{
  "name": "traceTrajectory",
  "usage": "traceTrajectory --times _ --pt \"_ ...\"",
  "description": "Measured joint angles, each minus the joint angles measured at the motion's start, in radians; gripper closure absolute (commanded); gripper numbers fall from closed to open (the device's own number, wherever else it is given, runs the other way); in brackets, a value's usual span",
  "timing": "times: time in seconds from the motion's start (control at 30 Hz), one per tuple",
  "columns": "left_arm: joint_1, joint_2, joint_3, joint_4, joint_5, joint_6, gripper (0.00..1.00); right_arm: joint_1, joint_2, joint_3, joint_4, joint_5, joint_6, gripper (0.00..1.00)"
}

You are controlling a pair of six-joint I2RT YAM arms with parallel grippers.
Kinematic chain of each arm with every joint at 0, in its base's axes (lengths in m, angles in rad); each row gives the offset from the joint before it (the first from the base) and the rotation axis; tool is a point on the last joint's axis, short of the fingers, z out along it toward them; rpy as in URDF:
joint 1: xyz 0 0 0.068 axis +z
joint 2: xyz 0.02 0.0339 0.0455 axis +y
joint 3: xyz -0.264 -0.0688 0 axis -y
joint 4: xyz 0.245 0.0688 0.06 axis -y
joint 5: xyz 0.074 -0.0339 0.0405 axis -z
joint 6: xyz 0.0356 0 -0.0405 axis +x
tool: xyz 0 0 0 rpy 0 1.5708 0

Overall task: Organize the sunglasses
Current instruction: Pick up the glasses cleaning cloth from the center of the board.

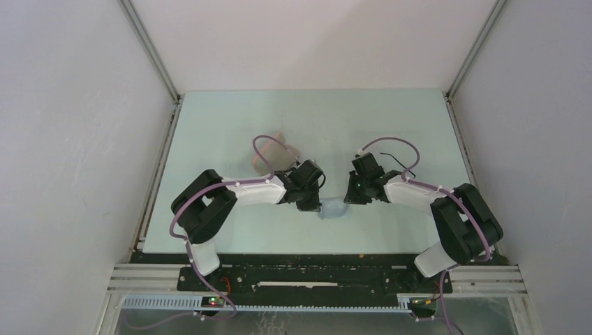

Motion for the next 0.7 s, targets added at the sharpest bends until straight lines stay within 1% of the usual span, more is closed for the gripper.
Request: traceTrajectory --times 0.3,0.4,0.43,0.6,0.63,0.7 --pt "-0.005 -0.011 0.0 -0.03 -0.03 0.0 1.0 0.045 0.018 0.024 0.0 0.064 0.0 0.72" --pt "-0.005 -0.013 0.0 -0.037 -0.037 0.0 1.0 0.052 0.018 0.024 -0.002 0.075 0.0 0.73" --pt "-0.005 -0.014 0.0 -0.038 -0.037 0.0 1.0 0.054 0.017 0.024 -0.002 0.078 0.0 0.75" --pt "-0.005 -0.014 0.0 -0.038 -0.037 0.0 1.0 0.06 0.015 0.024 -0.013 0.103 0.0 0.98" --pt "-0.005 -0.014 0.0 -0.038 -0.037 0.0 1.0 0.061 0.015 0.024 -0.013 0.106 0.001 1.0" --pt "-0.005 -0.014 0.0 -0.039 -0.037 0.0 1.0 0.063 0.015 0.024 -0.014 0.109 0.002 1.0"
